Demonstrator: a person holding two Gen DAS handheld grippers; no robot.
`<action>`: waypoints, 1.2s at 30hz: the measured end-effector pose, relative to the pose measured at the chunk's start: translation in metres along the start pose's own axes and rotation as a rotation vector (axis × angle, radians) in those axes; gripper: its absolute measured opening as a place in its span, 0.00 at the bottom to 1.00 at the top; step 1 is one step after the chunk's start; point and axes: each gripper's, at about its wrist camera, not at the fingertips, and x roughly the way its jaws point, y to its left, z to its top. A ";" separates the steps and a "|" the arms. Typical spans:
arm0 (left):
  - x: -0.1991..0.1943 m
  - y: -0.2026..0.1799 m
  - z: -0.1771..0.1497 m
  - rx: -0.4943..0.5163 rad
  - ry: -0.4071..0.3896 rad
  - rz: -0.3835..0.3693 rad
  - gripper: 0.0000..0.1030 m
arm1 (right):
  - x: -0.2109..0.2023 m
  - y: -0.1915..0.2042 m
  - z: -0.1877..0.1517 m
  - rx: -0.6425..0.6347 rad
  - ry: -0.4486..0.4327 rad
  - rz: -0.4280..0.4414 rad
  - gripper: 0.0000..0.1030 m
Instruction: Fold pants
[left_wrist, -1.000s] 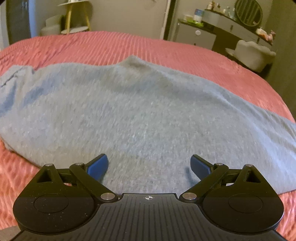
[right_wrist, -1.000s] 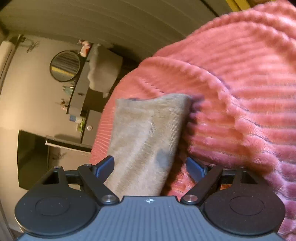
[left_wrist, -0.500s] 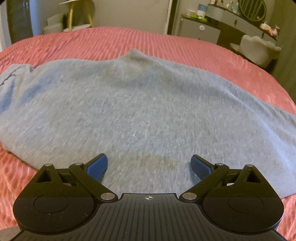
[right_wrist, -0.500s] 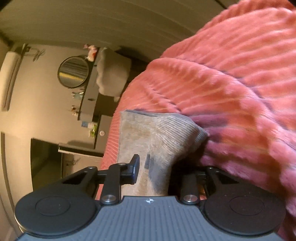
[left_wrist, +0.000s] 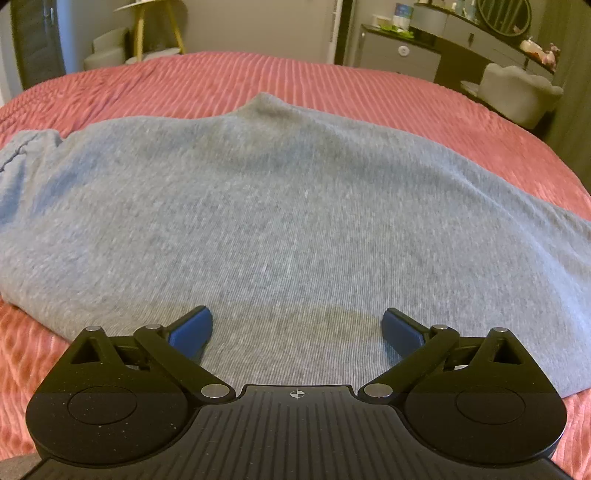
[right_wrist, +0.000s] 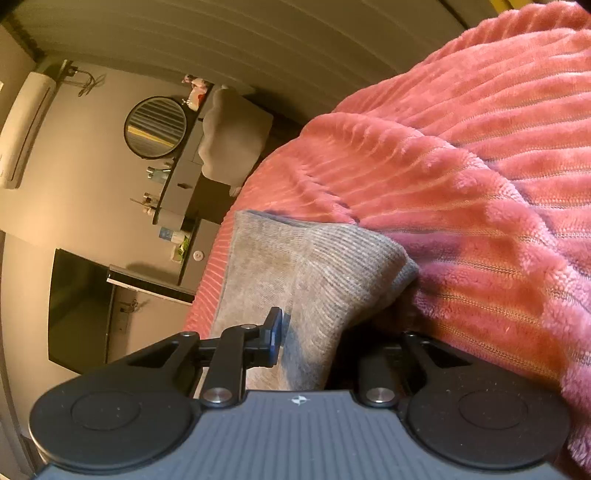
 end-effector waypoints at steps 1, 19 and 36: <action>0.000 0.000 0.000 0.003 0.000 0.002 0.98 | 0.000 0.001 0.001 0.001 0.005 -0.004 0.19; 0.002 0.000 -0.001 0.013 0.003 0.002 0.99 | -0.005 0.007 -0.011 -0.043 -0.058 -0.018 0.19; -0.029 0.035 0.003 -0.148 -0.009 -0.096 0.99 | -0.027 0.056 -0.014 -0.099 -0.065 -0.037 0.12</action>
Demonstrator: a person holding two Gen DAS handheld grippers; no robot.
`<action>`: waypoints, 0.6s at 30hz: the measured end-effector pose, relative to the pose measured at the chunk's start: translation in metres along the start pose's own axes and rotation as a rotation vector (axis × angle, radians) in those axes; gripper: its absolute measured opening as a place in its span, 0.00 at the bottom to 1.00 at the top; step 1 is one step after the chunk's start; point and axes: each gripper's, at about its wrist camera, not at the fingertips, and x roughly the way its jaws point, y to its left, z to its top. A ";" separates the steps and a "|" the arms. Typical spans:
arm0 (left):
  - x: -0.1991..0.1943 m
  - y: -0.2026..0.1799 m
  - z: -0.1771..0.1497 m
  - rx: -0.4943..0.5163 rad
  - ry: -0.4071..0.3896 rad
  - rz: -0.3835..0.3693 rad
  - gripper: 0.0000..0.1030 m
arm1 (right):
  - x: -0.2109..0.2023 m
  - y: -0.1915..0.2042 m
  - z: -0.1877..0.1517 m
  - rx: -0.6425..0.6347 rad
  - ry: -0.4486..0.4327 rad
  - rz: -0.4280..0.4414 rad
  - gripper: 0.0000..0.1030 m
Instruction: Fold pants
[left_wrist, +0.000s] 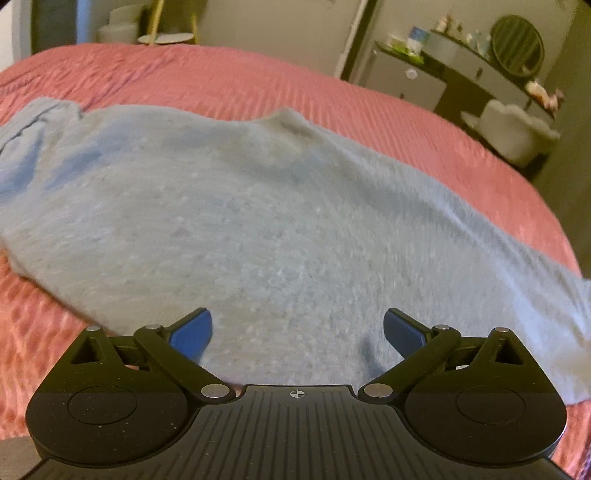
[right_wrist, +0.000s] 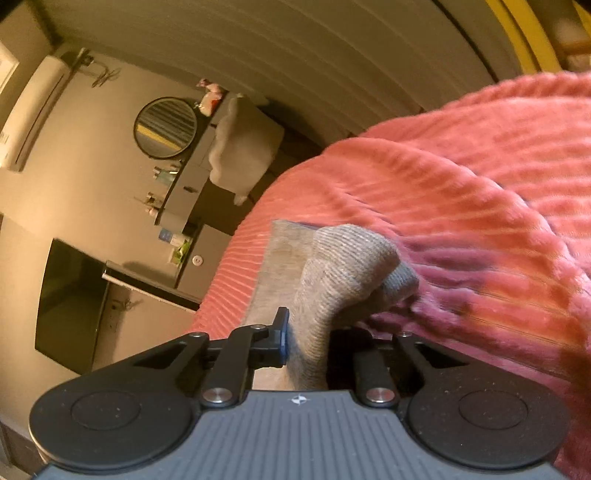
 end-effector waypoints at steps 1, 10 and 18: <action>-0.004 0.003 0.001 -0.012 -0.006 0.006 0.99 | -0.001 0.004 0.000 -0.007 0.000 0.002 0.12; -0.034 0.027 -0.003 -0.005 -0.050 0.031 0.99 | 0.000 0.025 -0.001 -0.059 0.007 -0.115 0.12; -0.044 0.059 -0.006 -0.130 -0.038 -0.051 0.99 | -0.004 0.106 -0.010 -0.306 -0.020 -0.123 0.10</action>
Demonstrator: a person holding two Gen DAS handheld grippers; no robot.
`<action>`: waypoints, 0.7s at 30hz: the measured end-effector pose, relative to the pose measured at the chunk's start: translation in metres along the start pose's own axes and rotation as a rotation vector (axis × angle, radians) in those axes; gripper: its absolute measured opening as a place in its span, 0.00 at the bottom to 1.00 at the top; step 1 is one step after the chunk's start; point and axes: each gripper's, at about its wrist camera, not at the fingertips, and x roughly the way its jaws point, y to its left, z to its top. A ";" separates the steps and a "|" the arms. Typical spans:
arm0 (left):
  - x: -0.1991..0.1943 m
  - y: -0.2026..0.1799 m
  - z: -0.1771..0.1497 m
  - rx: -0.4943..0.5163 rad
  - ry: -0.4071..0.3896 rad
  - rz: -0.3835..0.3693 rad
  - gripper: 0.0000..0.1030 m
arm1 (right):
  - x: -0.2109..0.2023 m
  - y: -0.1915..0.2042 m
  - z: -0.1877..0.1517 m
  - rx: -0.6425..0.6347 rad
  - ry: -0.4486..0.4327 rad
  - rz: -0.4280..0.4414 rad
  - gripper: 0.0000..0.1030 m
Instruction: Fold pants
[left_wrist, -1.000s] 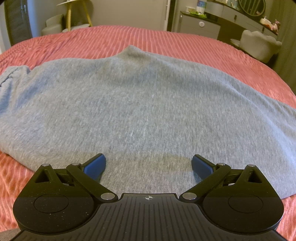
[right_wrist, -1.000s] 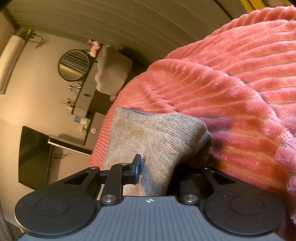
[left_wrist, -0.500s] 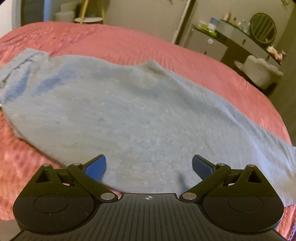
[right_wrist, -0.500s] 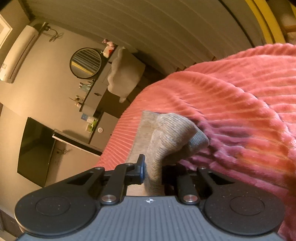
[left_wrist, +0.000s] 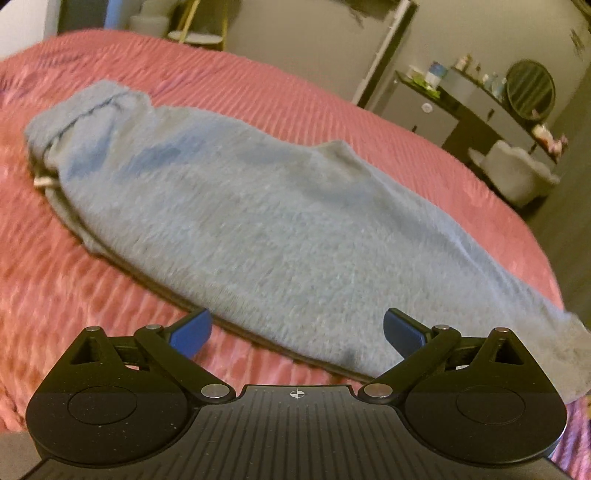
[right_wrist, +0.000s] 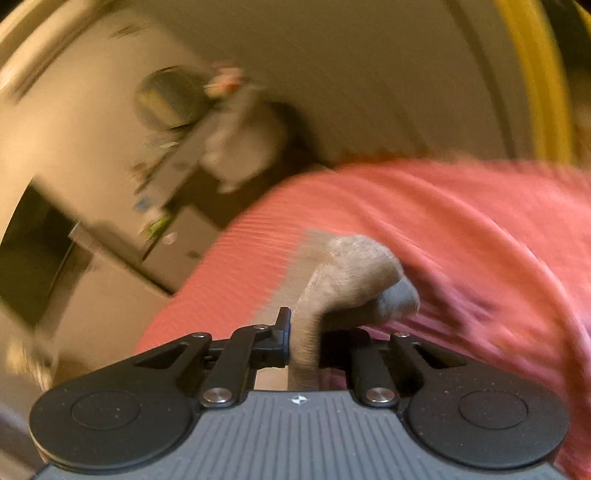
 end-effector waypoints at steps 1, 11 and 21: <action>0.000 0.004 0.001 -0.021 0.007 -0.010 0.99 | -0.005 0.032 -0.002 -0.098 -0.013 0.036 0.10; -0.018 0.033 -0.005 -0.089 0.004 -0.066 0.99 | -0.011 0.250 -0.237 -0.970 0.288 0.408 0.14; 0.001 0.043 -0.001 -0.176 0.058 -0.108 0.99 | -0.003 0.237 -0.311 -1.094 0.481 0.379 0.43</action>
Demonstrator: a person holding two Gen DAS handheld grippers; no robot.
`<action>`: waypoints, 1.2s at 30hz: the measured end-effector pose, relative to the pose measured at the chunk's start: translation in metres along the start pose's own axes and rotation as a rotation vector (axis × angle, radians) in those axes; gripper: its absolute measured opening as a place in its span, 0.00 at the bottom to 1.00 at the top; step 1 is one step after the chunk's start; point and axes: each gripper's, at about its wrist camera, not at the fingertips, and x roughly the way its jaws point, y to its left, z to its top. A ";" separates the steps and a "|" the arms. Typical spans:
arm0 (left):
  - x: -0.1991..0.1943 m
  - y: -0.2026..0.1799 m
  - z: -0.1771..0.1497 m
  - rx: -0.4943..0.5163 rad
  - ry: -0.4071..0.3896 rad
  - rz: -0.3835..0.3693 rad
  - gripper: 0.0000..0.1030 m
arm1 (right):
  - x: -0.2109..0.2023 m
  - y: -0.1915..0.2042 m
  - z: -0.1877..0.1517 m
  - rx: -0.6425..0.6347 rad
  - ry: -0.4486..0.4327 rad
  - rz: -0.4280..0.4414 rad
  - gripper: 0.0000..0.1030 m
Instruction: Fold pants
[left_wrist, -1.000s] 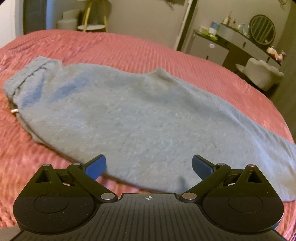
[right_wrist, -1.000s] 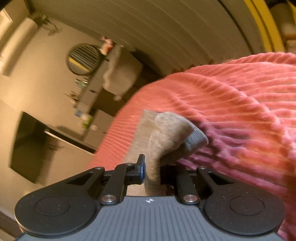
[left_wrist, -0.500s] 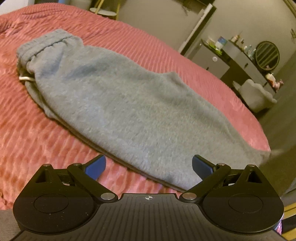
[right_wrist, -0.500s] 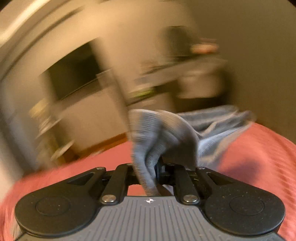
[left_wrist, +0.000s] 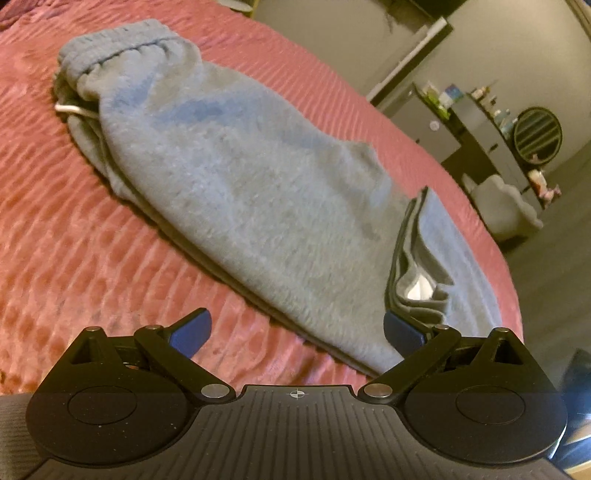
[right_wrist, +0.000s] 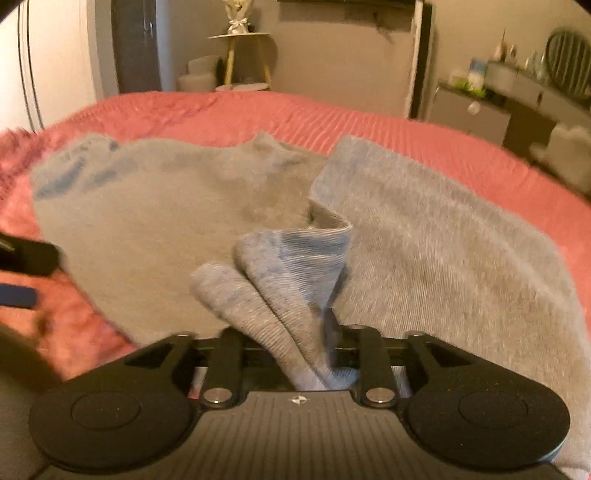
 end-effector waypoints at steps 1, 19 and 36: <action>0.001 -0.001 0.000 0.009 0.001 -0.007 0.99 | -0.009 -0.004 -0.002 0.039 -0.018 0.063 0.52; 0.098 -0.107 0.003 0.220 0.170 -0.197 0.86 | -0.111 -0.151 -0.148 1.253 -0.372 0.276 0.83; 0.078 -0.102 -0.008 0.282 0.070 -0.195 0.11 | -0.084 -0.181 -0.150 1.319 -0.425 0.290 0.83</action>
